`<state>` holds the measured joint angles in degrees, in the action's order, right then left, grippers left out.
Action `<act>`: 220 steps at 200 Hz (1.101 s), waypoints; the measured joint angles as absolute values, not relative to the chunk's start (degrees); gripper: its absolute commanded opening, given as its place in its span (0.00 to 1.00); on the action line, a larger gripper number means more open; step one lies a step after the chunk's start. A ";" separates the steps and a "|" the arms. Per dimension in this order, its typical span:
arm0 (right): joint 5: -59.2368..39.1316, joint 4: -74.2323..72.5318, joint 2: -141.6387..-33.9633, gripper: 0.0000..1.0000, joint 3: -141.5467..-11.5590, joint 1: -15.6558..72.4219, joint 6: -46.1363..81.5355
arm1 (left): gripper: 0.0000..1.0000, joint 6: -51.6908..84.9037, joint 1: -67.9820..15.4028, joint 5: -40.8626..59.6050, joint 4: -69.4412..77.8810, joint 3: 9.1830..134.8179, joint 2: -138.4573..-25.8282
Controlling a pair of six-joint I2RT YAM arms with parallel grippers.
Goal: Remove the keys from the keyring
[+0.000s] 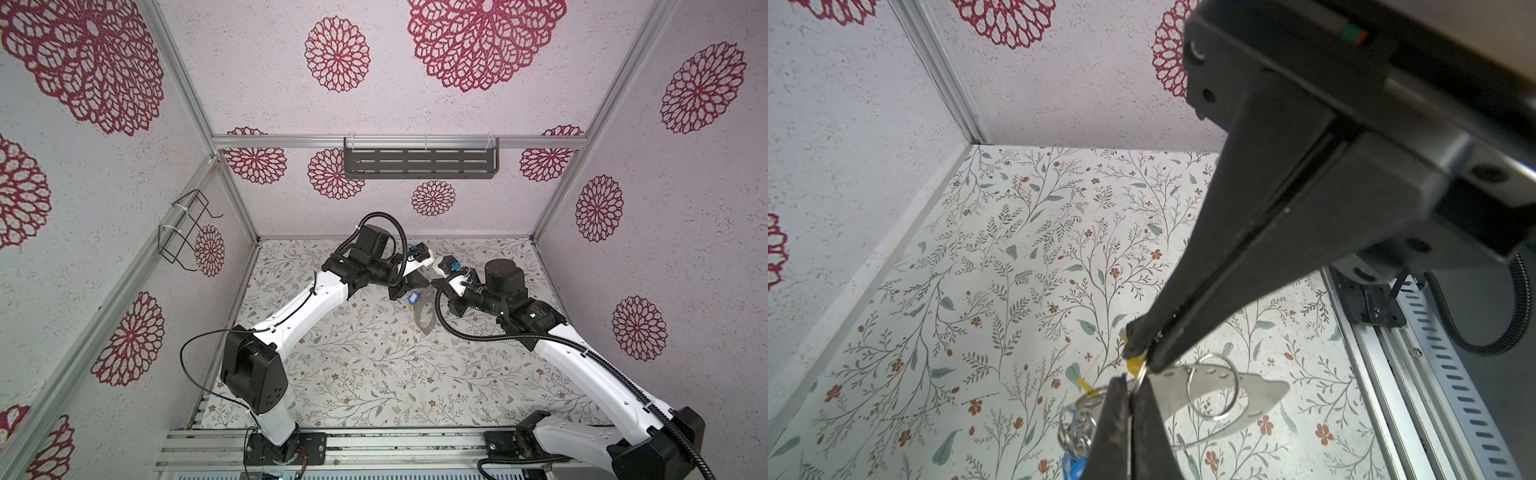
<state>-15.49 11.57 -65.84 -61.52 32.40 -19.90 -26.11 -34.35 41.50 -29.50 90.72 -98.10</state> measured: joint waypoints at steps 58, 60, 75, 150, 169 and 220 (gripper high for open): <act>-20.69 3.64 -62.08 0.37 -59.55 22.76 -7.97 | 0.00 -22.57 -34.09 44.93 -25.08 88.33 -97.19; -21.12 3.29 -61.91 0.38 -59.35 22.31 -7.51 | 0.00 -22.41 -34.06 45.10 -24.93 88.20 -97.10; -25.08 -0.03 -60.38 0.41 -56.93 18.74 -3.90 | 0.00 -20.80 -33.69 46.52 -23.38 87.39 -96.57; -35.97 -5.54 -60.29 0.41 -51.90 18.13 3.16 | 0.00 -16.14 -33.06 49.45 -17.93 85.95 -94.08; -36.27 -6.79 -60.29 0.39 -51.66 18.13 4.34 | 0.00 -15.77 -32.99 49.52 -17.76 85.73 -94.08; -36.71 -10.55 -63.24 0.38 -50.59 18.02 11.27 | 0.00 -12.19 -31.99 50.37 -12.84 82.46 -93.14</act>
<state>-36.71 -10.55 -63.24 -50.59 18.02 11.27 -12.19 -31.99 50.37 -12.84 82.46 -93.14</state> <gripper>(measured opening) 0.369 0.047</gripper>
